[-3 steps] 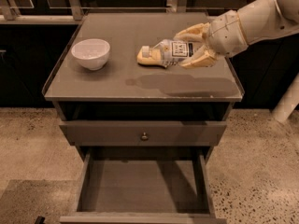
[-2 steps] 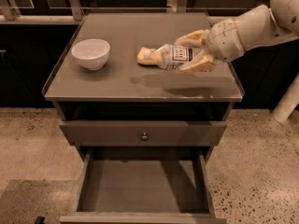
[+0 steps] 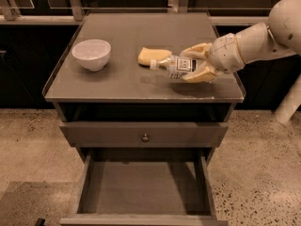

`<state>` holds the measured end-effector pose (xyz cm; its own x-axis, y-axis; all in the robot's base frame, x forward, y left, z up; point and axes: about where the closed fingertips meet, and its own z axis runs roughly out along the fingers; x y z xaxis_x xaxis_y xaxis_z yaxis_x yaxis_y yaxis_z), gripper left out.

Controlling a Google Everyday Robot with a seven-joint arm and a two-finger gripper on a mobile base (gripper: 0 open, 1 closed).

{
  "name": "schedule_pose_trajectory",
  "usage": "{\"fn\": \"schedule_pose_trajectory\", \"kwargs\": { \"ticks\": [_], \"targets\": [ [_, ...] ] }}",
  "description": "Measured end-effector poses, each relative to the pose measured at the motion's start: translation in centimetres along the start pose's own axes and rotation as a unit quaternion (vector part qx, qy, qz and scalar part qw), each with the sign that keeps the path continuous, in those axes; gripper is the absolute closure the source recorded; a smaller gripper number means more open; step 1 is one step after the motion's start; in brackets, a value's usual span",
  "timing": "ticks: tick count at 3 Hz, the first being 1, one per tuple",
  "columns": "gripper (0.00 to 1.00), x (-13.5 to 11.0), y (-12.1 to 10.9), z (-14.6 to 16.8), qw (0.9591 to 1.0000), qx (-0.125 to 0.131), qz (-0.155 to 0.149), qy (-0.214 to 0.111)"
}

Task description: Pick blue plastic bottle from middle drawer and place on counter

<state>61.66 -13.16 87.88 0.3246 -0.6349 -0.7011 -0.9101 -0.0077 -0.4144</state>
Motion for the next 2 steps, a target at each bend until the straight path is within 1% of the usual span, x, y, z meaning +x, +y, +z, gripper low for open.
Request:
{"fn": "schedule_pose_trajectory", "kwargs": {
  "ticks": [1,2],
  "targets": [
    [0.81,0.00,0.00,0.00,1.0000,0.000,0.000,0.000],
    [0.58,0.00,0.00,0.01,1.0000,0.000,0.000,0.000]
  ]
}}
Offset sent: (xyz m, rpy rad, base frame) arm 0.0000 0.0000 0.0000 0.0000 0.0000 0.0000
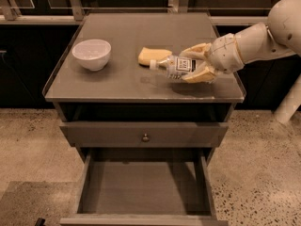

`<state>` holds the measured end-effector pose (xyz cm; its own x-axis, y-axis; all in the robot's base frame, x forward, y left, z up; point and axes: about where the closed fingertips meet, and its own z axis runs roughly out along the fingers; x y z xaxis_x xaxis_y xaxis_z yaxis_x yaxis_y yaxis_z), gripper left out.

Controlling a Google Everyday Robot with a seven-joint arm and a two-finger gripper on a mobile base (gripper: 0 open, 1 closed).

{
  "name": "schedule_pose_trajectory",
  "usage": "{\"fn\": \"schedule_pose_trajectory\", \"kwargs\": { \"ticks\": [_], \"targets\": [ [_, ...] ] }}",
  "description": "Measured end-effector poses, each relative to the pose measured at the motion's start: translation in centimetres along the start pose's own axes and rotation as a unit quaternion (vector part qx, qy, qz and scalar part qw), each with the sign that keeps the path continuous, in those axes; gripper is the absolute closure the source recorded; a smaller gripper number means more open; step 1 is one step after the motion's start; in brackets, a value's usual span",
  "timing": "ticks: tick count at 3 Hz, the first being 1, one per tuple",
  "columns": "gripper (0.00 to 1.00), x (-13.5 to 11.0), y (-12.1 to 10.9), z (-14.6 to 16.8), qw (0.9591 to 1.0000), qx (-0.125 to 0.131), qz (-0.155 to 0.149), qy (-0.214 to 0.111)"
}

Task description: Pick blue plastic bottle from middle drawer and place on counter

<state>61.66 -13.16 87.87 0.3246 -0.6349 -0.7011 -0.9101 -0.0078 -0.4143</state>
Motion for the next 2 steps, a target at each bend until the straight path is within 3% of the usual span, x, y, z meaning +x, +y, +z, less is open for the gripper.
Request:
{"fn": "schedule_pose_trajectory", "kwargs": {
  "ticks": [2],
  "targets": [
    [0.11,0.00,0.00,0.01,1.0000,0.000,0.000,0.000]
  ]
}}
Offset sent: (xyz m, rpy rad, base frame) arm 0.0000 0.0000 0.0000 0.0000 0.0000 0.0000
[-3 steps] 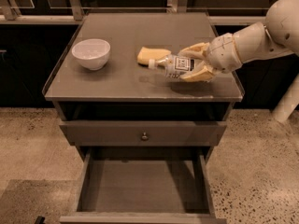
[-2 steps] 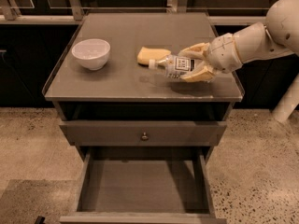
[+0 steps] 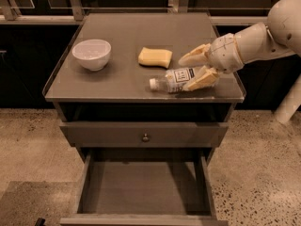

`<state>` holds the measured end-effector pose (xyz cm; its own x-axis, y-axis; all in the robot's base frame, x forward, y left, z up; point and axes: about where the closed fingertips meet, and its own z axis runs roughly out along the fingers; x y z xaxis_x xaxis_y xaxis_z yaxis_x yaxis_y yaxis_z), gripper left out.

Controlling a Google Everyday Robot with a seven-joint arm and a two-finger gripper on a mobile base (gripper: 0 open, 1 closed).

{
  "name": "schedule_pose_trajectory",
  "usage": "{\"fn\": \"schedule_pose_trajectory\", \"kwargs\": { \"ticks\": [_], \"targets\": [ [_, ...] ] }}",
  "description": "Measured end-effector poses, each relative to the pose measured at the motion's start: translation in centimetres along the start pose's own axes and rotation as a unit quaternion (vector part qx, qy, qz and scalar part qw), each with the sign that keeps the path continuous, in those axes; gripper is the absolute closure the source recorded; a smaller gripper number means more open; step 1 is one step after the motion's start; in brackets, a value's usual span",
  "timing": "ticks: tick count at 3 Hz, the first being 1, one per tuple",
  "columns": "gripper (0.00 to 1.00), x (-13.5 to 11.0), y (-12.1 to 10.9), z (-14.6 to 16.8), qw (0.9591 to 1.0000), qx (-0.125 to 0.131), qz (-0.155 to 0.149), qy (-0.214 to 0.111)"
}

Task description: Pick blue plastic bottle from middle drawer and place on counter

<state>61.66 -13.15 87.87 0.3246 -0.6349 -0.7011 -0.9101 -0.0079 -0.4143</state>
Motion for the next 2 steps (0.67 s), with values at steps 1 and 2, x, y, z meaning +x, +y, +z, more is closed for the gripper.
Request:
{"fn": "schedule_pose_trajectory", "kwargs": {
  "ticks": [1,2],
  "targets": [
    [0.00,0.00,0.00,0.00,1.0000,0.000,0.000,0.000],
    [0.00,0.00,0.00,0.00,1.0000,0.000,0.000,0.000]
  ]
}}
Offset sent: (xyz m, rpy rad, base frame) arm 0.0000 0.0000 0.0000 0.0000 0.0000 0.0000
